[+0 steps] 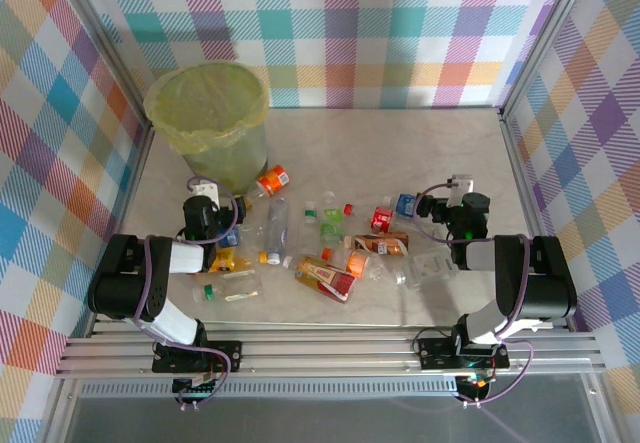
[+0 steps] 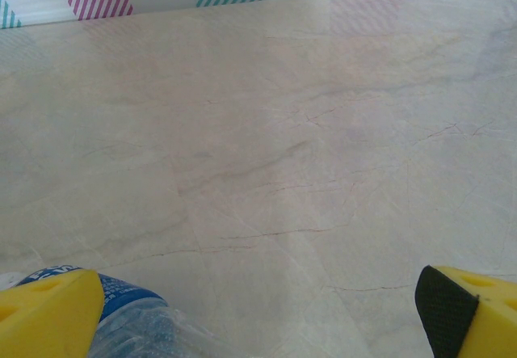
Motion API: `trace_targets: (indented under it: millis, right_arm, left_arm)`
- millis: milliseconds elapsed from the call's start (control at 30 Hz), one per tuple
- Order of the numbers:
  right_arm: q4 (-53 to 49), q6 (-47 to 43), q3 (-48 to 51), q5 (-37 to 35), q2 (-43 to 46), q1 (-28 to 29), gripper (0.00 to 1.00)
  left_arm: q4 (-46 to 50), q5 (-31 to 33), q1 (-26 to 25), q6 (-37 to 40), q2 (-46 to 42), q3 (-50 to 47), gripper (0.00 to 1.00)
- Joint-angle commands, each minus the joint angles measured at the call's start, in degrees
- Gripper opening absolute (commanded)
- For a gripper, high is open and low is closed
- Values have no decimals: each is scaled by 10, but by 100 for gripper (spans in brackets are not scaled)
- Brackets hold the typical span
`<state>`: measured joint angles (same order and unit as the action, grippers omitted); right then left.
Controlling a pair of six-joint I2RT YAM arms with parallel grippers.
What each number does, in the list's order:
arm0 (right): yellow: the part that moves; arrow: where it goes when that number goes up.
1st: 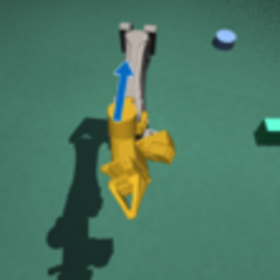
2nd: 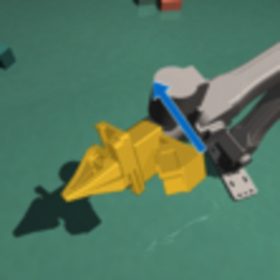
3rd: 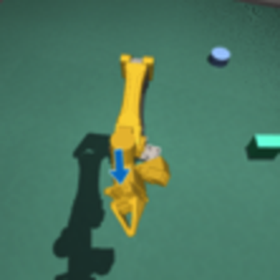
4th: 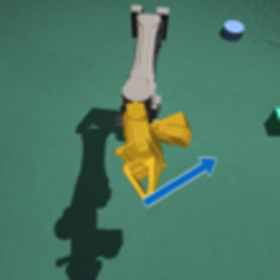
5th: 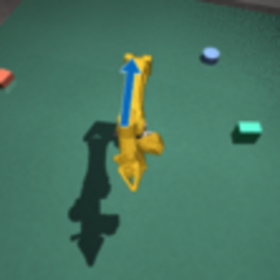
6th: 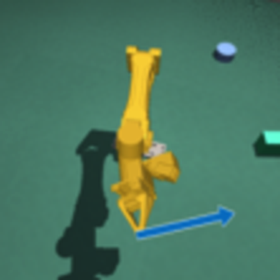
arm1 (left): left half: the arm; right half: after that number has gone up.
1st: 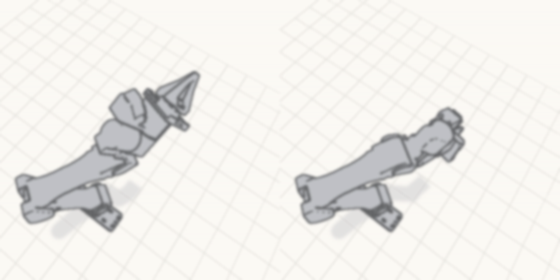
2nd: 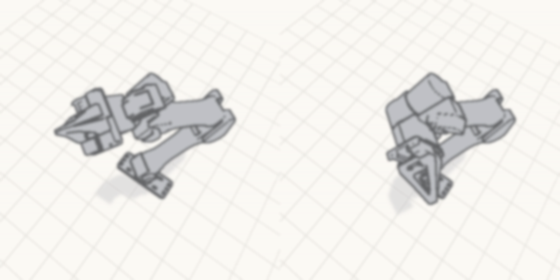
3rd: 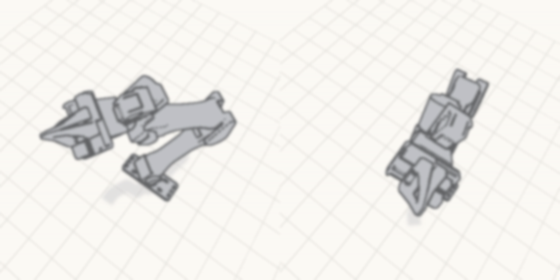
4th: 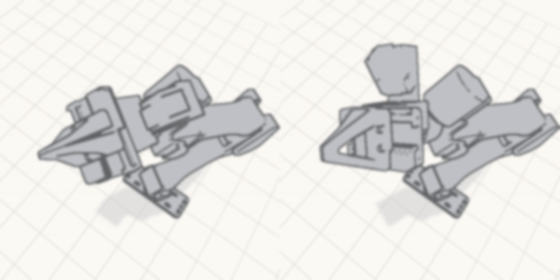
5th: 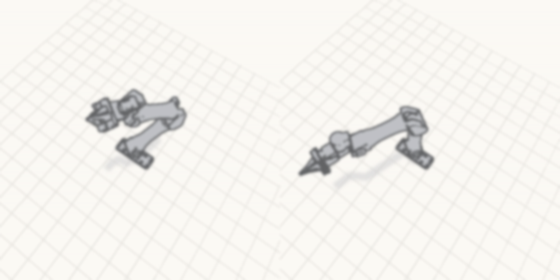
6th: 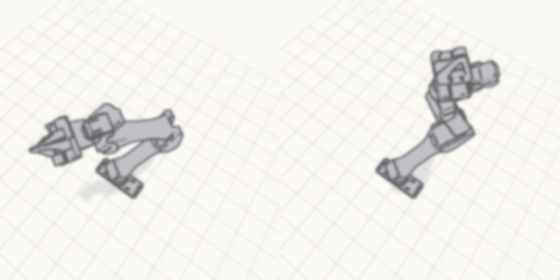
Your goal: Put the plastic bottles in the bin
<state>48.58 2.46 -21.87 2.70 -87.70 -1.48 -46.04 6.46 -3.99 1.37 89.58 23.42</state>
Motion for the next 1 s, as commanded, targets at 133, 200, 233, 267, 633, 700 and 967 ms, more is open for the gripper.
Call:
trace_targets:
  millis: [133,200,233,267,633,700,967]
  right_arm:
    - [4,-5,-9,14,-2,-1,100]
    - [5,-5,-8,15,-2,-1,100]
    - [5,-7,-8,15,-1,-1,100]
    - [6,-6,-8,16,-1,-1,100]
    - [-104,-1,-29,-10,83,-1,100]
    - [-150,2,-36,-22,115,0,100]
    - [-356,61,-96,-92,226,-1,100]
  left_arm:
    - [-3,-9,-2,3,1,7,100]
    - [0,-8,-1,3,-1,7,100]
    - [6,-5,-1,1,-5,9,100]
    - [9,-4,-2,0,-11,9,100]
    - [97,43,-1,-22,-152,-5,100]
    - [135,53,-2,-35,-187,-4,100]
    - [351,89,-1,-188,-344,3,100]
